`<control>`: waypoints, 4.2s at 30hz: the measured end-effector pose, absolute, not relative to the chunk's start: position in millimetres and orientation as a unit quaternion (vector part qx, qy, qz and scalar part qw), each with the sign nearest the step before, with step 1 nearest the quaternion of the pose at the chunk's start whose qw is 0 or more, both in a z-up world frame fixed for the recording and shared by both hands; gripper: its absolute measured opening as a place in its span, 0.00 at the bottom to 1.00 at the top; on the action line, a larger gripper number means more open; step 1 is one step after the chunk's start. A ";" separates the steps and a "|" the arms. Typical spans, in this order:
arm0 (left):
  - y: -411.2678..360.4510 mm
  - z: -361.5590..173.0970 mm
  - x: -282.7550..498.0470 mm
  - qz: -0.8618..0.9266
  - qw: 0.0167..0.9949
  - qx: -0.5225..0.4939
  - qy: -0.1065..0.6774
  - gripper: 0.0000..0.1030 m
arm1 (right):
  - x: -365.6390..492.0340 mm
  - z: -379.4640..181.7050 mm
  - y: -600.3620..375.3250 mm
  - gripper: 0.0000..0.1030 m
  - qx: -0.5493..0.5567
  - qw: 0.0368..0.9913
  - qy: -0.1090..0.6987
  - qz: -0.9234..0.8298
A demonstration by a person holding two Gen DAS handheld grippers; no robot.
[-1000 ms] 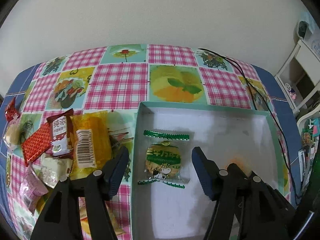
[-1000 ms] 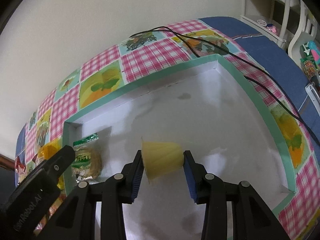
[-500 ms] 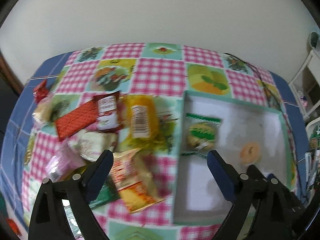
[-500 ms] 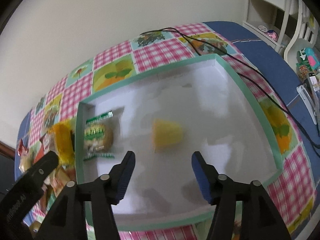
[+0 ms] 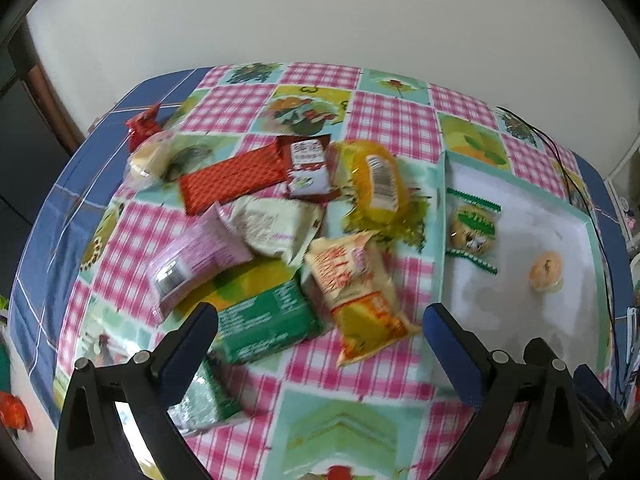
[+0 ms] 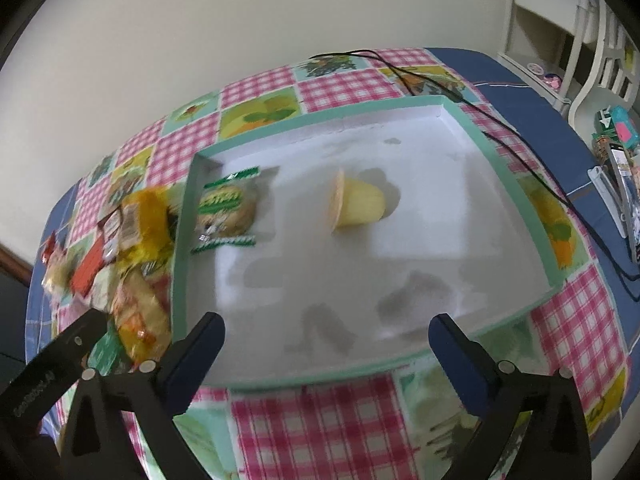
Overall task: Organize snacks
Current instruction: 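Move both tools back over the snack pile, then grasp the pale green packet with left tool while right tool grasps yellow chip bag, then carry both packets into the white tray and open both tools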
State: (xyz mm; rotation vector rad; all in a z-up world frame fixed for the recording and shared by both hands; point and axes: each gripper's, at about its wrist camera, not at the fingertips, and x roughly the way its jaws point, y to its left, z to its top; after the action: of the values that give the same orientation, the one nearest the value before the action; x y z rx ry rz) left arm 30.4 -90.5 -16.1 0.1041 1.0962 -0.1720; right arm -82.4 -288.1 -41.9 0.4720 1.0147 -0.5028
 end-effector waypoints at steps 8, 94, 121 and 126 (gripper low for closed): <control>-68.6 -18.0 11.1 -0.072 0.849 0.048 0.521 0.99 | -104.2 -41.3 -268.0 1.00 0.213 0.828 0.468 -0.223; 22.1 -94.0 39.8 0.031 0.756 -0.039 0.652 0.59 | -22.9 -82.5 -132.0 0.40 0.110 0.810 0.573 -0.064; 42.4 -29.2 33.5 0.029 0.809 -0.067 0.583 0.49 | -43.3 -42.5 -145.6 0.37 0.149 0.834 0.529 -0.053; 28.2 -18.9 32.7 0.018 0.819 -0.060 0.570 0.49 | -41.9 -38.5 -150.4 0.37 0.156 0.838 0.520 -0.056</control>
State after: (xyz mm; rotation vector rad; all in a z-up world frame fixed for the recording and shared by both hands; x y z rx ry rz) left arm 32.7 28.2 -18.9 -0.1287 1.2148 0.0387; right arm -41.9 -150.4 -38.5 0.3305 1.1006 -0.1183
